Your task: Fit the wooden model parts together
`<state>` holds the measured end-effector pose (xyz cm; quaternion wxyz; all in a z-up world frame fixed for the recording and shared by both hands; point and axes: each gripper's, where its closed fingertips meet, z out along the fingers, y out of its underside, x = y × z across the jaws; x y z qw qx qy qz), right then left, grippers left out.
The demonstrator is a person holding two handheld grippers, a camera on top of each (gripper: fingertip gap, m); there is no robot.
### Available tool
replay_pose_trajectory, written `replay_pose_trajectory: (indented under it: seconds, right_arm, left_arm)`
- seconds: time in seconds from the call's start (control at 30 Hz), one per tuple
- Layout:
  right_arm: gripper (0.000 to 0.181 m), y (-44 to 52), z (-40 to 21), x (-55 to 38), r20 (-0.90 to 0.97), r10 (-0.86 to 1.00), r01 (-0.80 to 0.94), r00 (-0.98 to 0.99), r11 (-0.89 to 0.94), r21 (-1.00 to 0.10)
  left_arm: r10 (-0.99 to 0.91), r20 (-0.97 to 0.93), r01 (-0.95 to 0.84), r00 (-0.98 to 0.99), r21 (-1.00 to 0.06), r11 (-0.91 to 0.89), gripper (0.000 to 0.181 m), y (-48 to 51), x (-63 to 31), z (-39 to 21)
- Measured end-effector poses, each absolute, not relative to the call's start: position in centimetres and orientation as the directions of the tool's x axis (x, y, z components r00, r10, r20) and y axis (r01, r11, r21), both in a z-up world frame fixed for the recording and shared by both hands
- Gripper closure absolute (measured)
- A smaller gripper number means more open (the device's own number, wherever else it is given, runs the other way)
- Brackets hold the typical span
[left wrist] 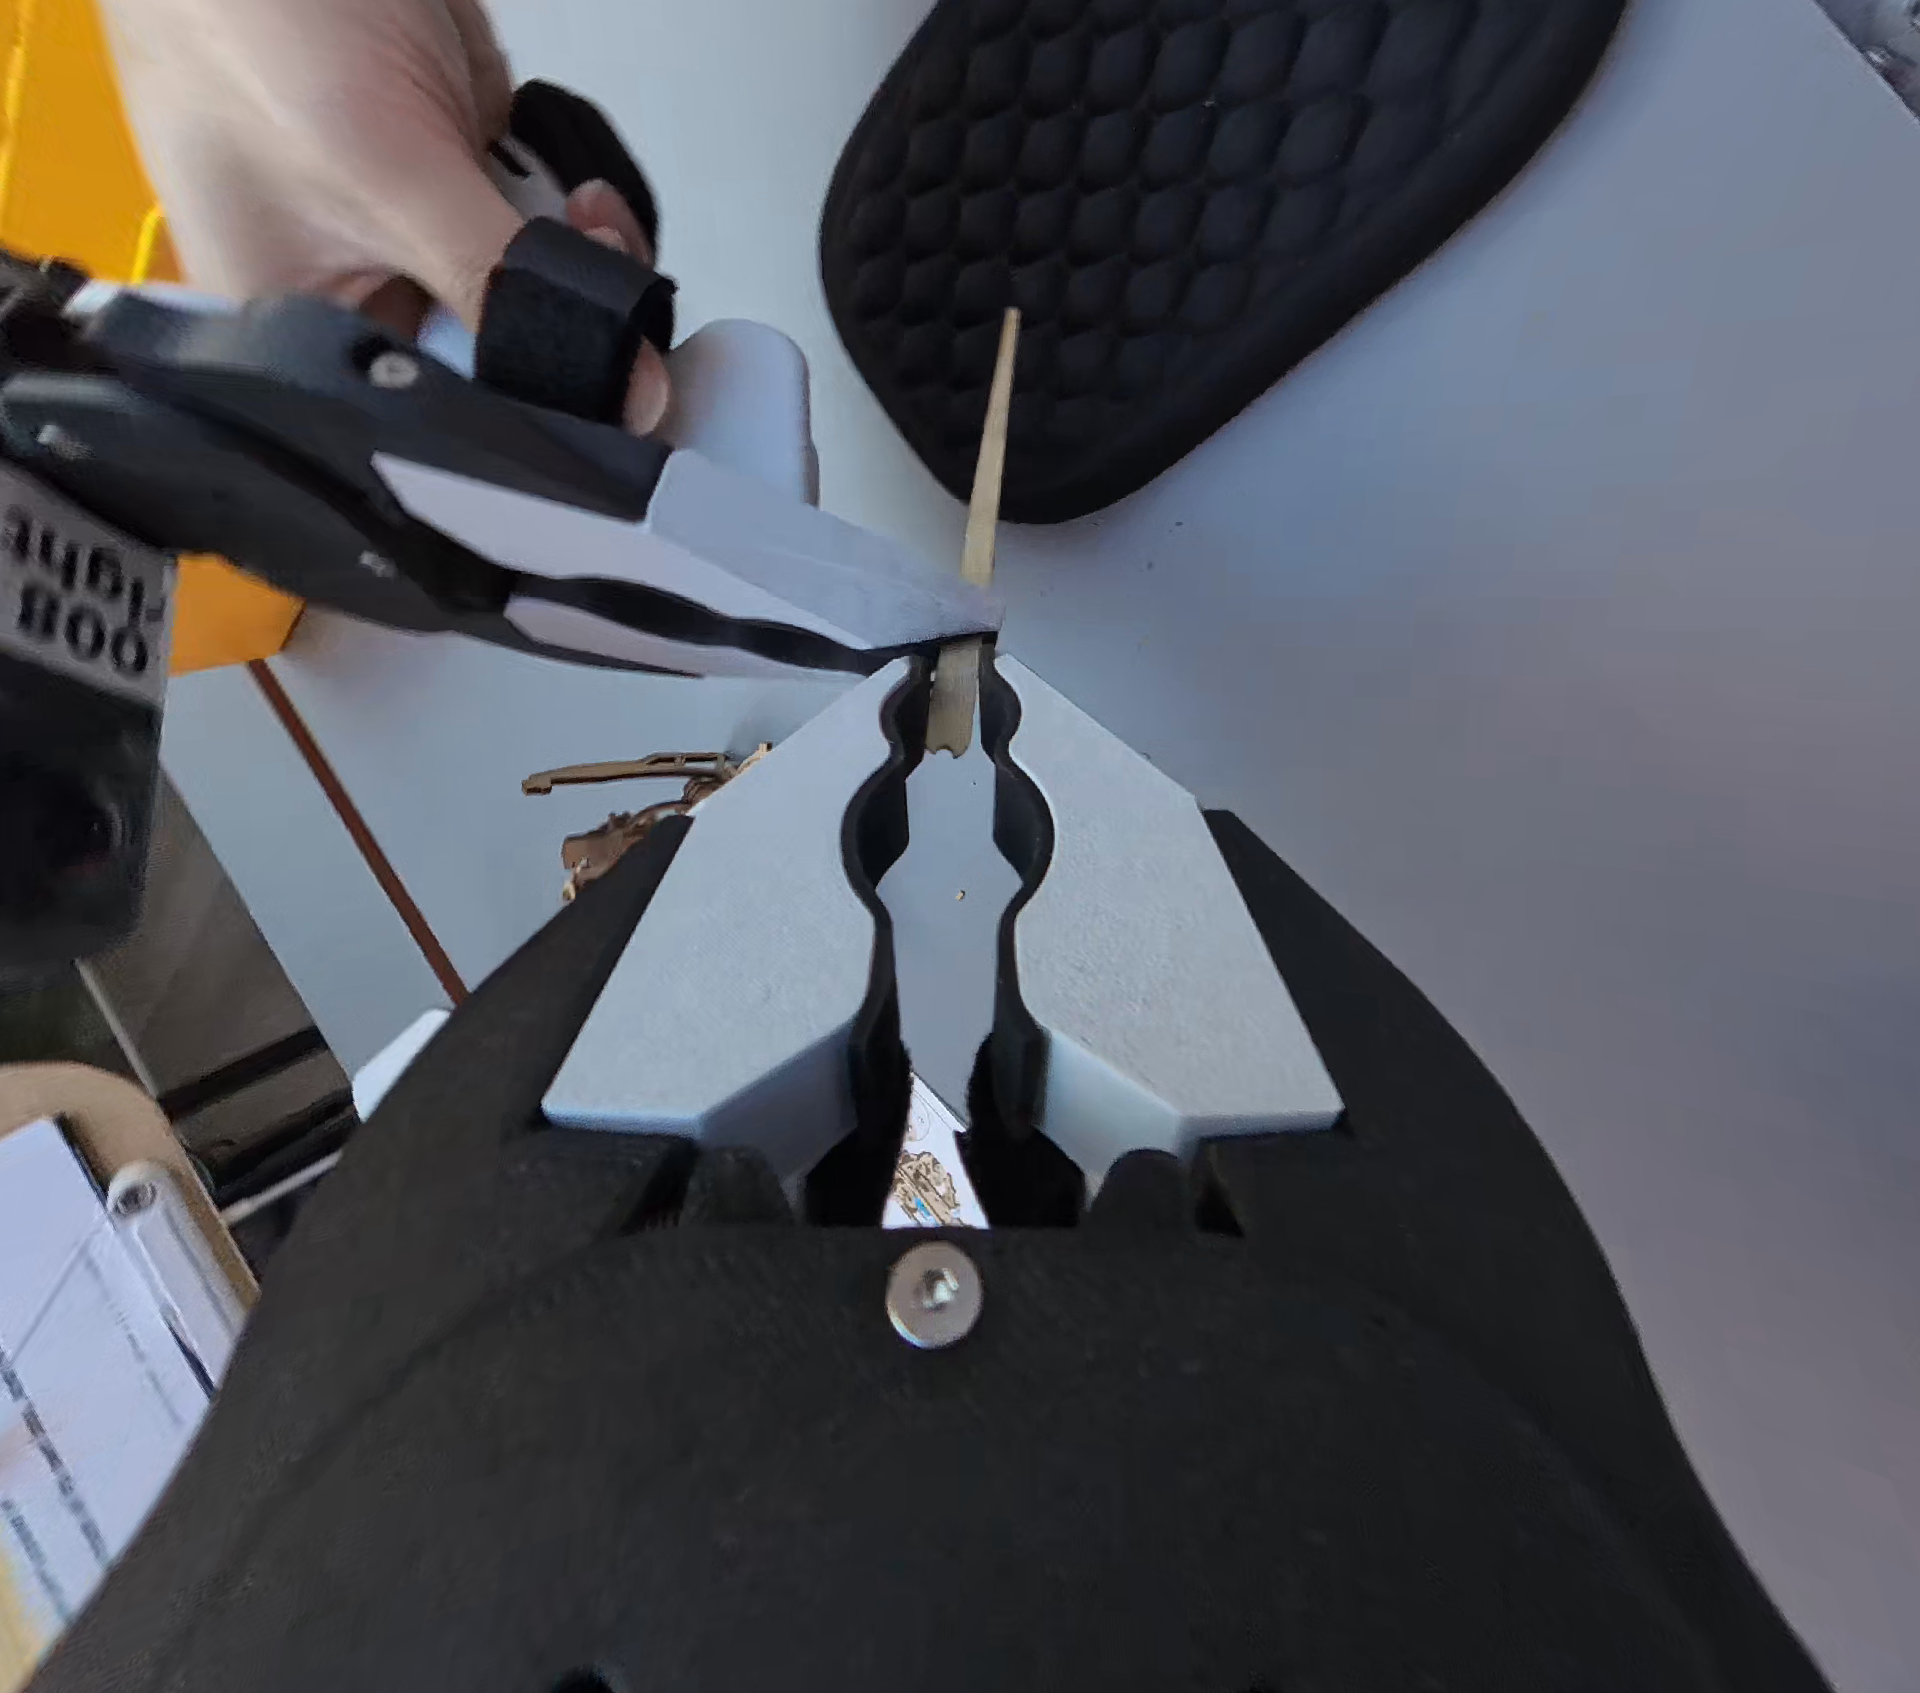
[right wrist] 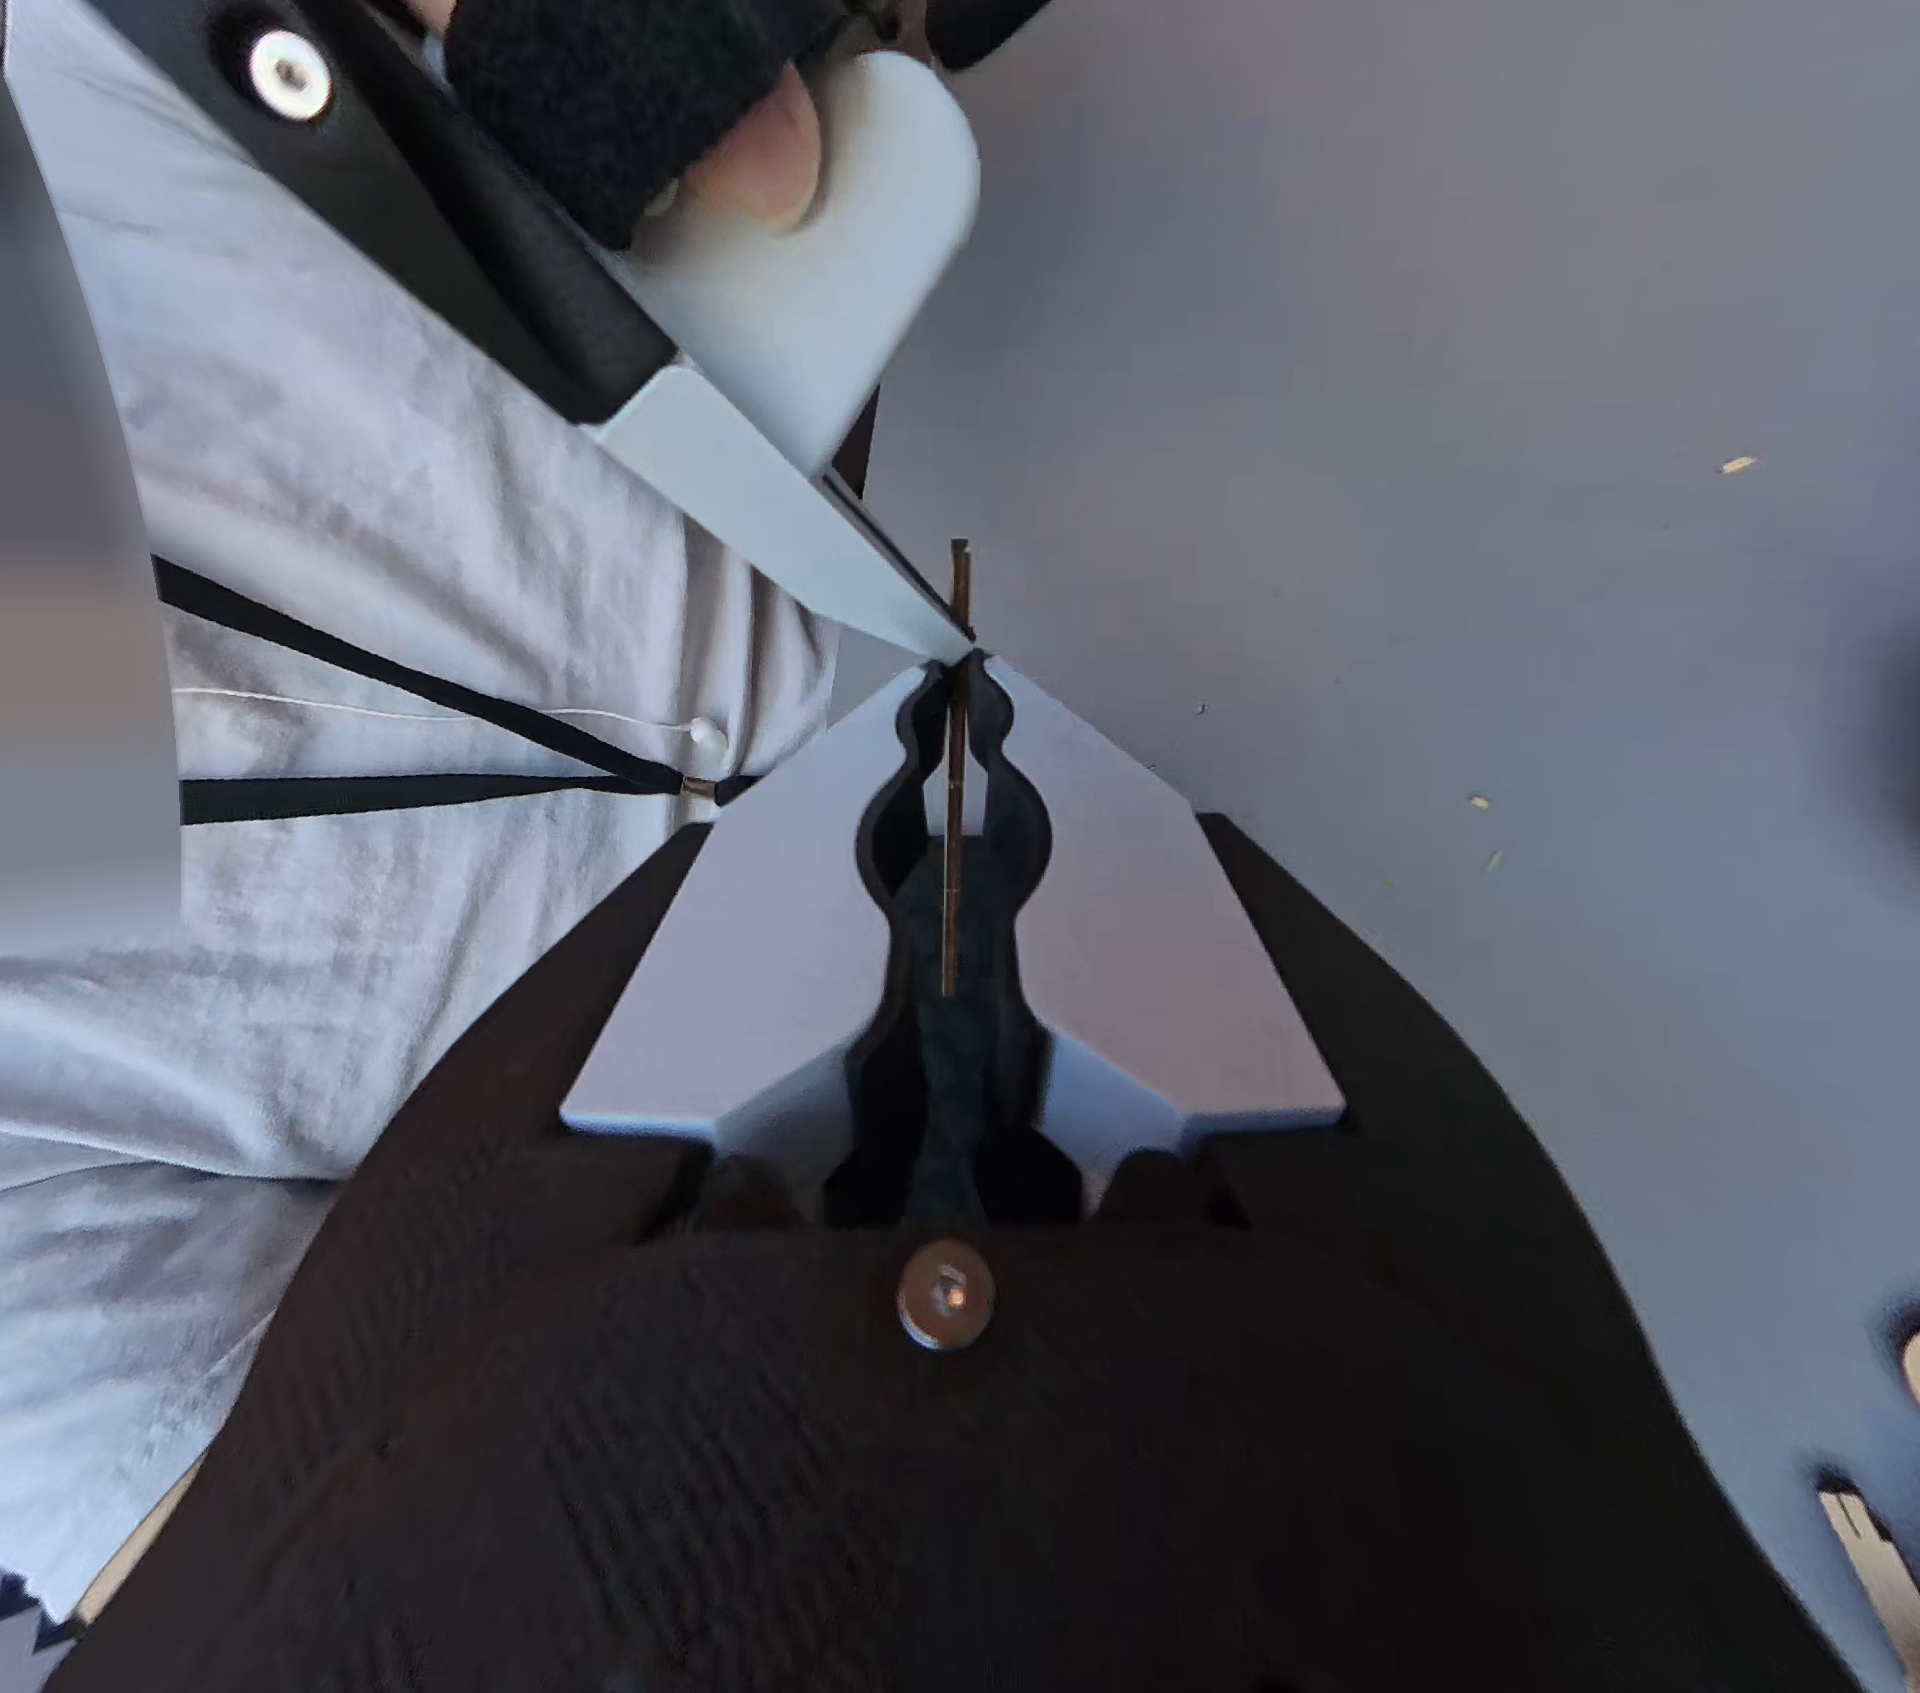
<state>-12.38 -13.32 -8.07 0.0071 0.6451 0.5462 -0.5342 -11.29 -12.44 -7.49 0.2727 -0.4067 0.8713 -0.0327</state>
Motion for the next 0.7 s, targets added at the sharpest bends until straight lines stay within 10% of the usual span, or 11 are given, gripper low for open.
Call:
replay_pose_trajectory:
  seconds: [0.13,0.23,0.33,0.7]
  right_arm:
    - [0.179,-10.5,-6.0,-12.1,-0.663,0.730,0.520,-0.163,-0.507,-0.687]
    - [0.179,-7.7,-0.9,-11.4,-0.545,0.813,0.125,-0.205,-0.531,-0.838]
    - [0.179,-6.0,1.6,-10.7,-0.458,0.876,-0.109,-0.152,-0.476,-0.873]
    - [0.167,-6.4,1.5,-9.1,-0.341,0.931,-0.088,-0.131,-0.354,-0.931]
  left_arm:
    - [-0.894,-0.444,-0.665,-0.060,-0.650,0.368,0.152,-8.4,-12.0,-3.2]
    - [-0.992,0.103,-0.215,0.071,-0.970,-0.116,0.146,-9.5,-11.9,-0.1]
    - [-0.933,0.351,0.012,0.076,-0.936,-0.351,0.143,-8.7,-11.1,-0.2]
    - [-0.885,0.463,-0.278,0.046,-0.845,-0.457,0.181,-9.6,-8.9,-5.5]
